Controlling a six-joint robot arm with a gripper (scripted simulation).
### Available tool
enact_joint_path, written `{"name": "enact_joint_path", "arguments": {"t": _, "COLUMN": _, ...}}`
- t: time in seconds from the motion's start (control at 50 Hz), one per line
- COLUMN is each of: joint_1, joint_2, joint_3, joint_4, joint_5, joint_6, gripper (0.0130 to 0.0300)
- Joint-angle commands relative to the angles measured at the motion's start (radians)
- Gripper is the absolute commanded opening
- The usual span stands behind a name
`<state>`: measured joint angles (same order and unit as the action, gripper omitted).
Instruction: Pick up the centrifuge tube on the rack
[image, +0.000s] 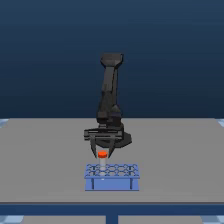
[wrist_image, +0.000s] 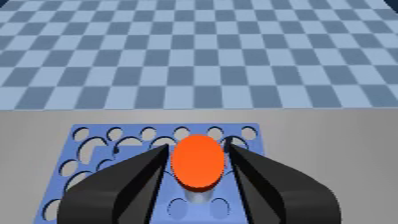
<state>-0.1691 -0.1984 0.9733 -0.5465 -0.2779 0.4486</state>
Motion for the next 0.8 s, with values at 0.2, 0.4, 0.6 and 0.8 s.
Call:
{"name": "enact_joint_path", "arguments": {"t": 0.2, "joint_1": 0.0, "joint_2": 0.001, "joint_3": 0.0, "joint_4": 0.003, "joint_5": -0.007, "joint_6": -0.008, "gripper": 0.013}}
{"name": "enact_joint_path", "arguments": {"t": 0.4, "joint_1": 0.0, "joint_2": 0.001, "joint_3": 0.0, "joint_4": 0.003, "joint_5": -0.007, "joint_6": -0.008, "gripper": 0.013}}
{"name": "enact_joint_path", "arguments": {"t": 0.6, "joint_1": 0.0, "joint_2": 0.0, "joint_3": 0.0, "joint_4": 0.002, "joint_5": -0.006, "joint_6": -0.007, "gripper": 0.013}}
{"name": "enact_joint_path", "arguments": {"t": 0.8, "joint_1": 0.0, "joint_2": -0.008, "joint_3": -0.004, "joint_4": -0.02, "joint_5": 0.004, "joint_6": 0.016, "gripper": 0.013}}
